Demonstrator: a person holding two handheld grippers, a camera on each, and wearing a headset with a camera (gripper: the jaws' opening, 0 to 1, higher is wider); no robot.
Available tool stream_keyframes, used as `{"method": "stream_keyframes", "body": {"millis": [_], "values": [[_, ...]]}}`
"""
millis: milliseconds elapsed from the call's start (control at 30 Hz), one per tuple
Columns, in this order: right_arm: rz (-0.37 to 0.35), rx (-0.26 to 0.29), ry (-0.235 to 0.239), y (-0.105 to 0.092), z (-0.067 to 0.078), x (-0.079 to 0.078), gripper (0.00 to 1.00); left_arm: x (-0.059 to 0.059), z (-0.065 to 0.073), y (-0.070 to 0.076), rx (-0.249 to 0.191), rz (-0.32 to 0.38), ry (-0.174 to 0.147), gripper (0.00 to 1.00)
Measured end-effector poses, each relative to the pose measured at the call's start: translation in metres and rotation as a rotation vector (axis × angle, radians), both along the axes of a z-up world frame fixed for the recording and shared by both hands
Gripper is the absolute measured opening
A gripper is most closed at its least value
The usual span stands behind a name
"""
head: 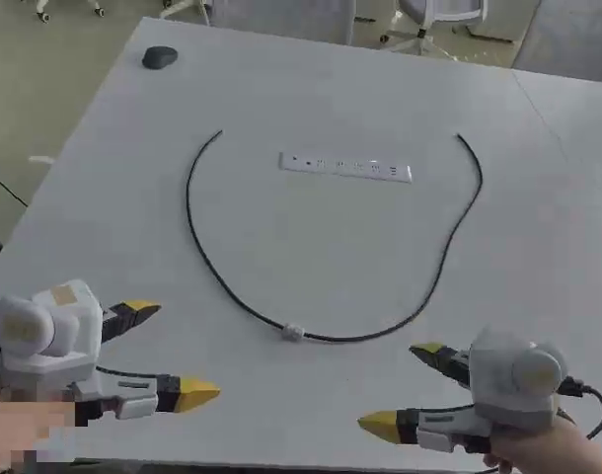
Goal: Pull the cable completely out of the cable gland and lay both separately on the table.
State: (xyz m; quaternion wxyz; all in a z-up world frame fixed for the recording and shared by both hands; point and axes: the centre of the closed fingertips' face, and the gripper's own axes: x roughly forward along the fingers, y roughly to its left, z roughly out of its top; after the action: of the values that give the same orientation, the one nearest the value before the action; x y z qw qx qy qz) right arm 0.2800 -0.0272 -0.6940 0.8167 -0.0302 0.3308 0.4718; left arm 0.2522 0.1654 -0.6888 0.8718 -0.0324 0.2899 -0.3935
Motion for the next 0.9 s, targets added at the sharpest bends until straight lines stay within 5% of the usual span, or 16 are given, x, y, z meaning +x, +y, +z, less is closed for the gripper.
{"method": "stream_keyframes", "body": {"millis": [567,900], "values": [[0.067,-0.049,-0.016,0.005,-0.006,0.002,0.82,0.003,-0.001,-0.004,-0.002,-0.001,0.005,0.97],[0.114,-0.082,-0.019,0.018,-0.010,0.020,0.80,0.005,0.000,-0.003,-0.010,0.041,0.008,0.98]]}}
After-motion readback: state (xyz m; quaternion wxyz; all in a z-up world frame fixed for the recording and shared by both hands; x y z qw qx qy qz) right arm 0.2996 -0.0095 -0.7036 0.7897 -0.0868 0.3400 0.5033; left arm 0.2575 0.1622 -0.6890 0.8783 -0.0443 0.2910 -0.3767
